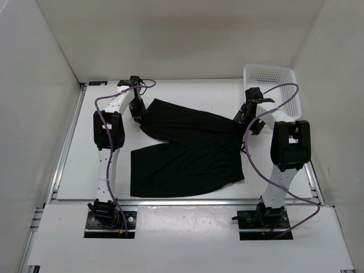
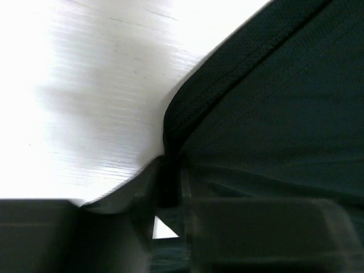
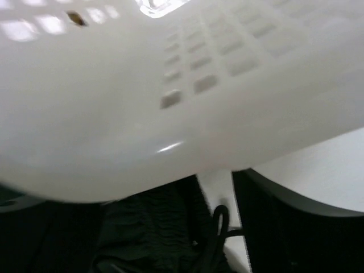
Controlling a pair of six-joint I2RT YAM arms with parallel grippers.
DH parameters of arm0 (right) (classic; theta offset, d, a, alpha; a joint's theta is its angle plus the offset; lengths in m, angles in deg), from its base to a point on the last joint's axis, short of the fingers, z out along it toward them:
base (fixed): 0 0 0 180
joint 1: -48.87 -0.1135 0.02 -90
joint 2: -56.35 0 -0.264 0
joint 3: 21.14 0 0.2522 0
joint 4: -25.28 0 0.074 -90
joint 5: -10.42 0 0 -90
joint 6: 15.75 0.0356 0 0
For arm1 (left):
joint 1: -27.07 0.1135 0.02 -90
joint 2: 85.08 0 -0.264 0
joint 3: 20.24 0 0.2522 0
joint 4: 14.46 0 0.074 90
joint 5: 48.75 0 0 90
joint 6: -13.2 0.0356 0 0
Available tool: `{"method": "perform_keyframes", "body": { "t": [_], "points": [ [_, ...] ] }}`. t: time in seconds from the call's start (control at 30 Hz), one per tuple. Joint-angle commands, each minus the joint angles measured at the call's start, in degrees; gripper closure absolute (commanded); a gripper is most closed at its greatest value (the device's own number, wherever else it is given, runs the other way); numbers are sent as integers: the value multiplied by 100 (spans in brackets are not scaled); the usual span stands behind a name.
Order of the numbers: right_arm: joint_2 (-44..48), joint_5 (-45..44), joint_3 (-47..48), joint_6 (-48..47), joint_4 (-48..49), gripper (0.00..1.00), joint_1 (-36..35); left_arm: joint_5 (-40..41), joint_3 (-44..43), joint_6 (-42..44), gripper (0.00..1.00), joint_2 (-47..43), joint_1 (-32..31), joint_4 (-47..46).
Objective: Fold and stack the shorts
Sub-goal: Flatten the shorts out
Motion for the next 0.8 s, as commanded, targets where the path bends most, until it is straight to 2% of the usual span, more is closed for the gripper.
{"method": "perform_keyframes", "body": {
  "t": [0.0, 0.03, 0.07, 0.1, 0.17, 0.3, 0.4, 0.43, 0.47, 0.53, 0.57, 0.77],
  "points": [
    [237, -135, 416, -477, 106, 9, -262, -106, -86, 114, 64, -484, -45, -24],
    [315, -206, 486, -564, 106, 7, -325, -106, -86, 114, 57, -536, -45, -24],
    [316, -258, 487, -565, 106, 6, -386, -106, -86, 114, 54, -598, -97, -24],
    [395, -320, 548, -617, 106, 6, -491, -106, -34, 166, 43, -598, -98, -24],
    [448, -321, 601, -618, 106, 5, -545, -106, -33, 167, 37, -660, -98, -24],
    [448, -452, 821, -723, 106, 10, -843, -53, -33, 167, 37, -817, -98, -24],
    [265, -514, 1189, -863, 106, 40, -896, 9, 80, 167, 37, -897, -98, 28],
    [185, -575, 1286, -864, 54, 53, -896, 9, 81, 167, 37, -949, -98, 28],
    [106, -575, 1504, -933, 53, 75, -896, 9, 81, 167, 37, -950, -98, 29],
    [-219, -575, 1786, -987, -16, 89, -835, 61, 143, 167, 38, -1002, -98, 29],
    [-481, -523, 2101, -1056, -104, 93, -757, 114, 143, 167, 38, -1003, -98, 29],
    [-1116, -733, 2807, -1057, -491, 93, -309, 176, 406, 167, 38, -1169, -98, 81]
  ]
}}
